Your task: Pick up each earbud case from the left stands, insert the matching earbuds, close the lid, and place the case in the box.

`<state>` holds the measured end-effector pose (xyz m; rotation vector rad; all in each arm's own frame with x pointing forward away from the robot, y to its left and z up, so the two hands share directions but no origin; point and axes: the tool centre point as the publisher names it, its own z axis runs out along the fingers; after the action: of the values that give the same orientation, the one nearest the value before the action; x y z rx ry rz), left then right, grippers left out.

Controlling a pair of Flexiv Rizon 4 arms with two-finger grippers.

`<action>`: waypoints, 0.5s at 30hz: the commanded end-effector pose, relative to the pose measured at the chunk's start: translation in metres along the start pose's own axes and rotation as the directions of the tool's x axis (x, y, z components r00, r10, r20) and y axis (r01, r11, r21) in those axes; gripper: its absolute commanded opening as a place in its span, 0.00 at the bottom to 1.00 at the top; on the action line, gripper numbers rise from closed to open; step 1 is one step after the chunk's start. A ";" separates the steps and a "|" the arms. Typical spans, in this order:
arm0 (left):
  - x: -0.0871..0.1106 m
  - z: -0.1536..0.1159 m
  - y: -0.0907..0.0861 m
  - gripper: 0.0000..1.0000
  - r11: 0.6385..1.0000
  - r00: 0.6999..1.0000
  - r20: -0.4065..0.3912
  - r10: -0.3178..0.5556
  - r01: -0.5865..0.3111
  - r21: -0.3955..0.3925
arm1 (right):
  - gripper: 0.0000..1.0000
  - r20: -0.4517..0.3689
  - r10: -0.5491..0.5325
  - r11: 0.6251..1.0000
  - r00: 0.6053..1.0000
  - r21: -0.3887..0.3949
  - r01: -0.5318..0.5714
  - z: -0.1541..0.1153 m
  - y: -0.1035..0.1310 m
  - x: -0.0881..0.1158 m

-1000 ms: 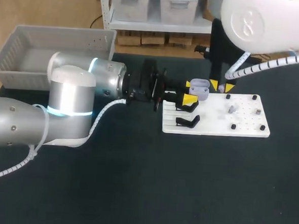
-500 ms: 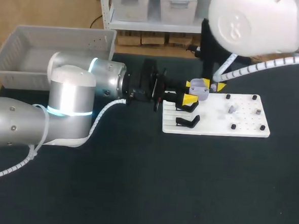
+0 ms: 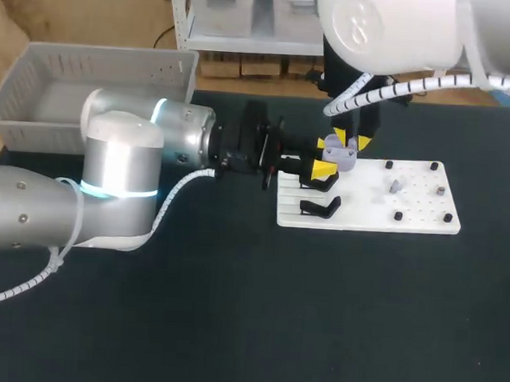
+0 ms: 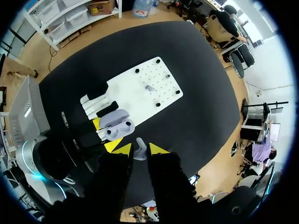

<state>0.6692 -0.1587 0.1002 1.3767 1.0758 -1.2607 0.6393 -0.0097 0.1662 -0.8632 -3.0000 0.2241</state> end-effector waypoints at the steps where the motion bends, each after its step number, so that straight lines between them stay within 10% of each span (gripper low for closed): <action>1: 0.001 0.000 -0.001 0.00 1.000 1.000 0.002 0.003 -0.003 -0.004 | 0.00 -0.005 0.000 1.000 1.000 0.005 0.000 0.003 0.006 -0.001; 15: 0.001 0.000 -0.001 0.00 1.000 1.000 0.002 0.003 -0.003 -0.004 | 0.00 -0.020 -0.006 1.000 1.000 -0.003 0.006 0.013 0.014 -0.007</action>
<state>0.6692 -0.1587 0.1002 1.3766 1.0758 -1.2607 0.6488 -0.0038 0.1531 -0.8511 -2.9886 0.2092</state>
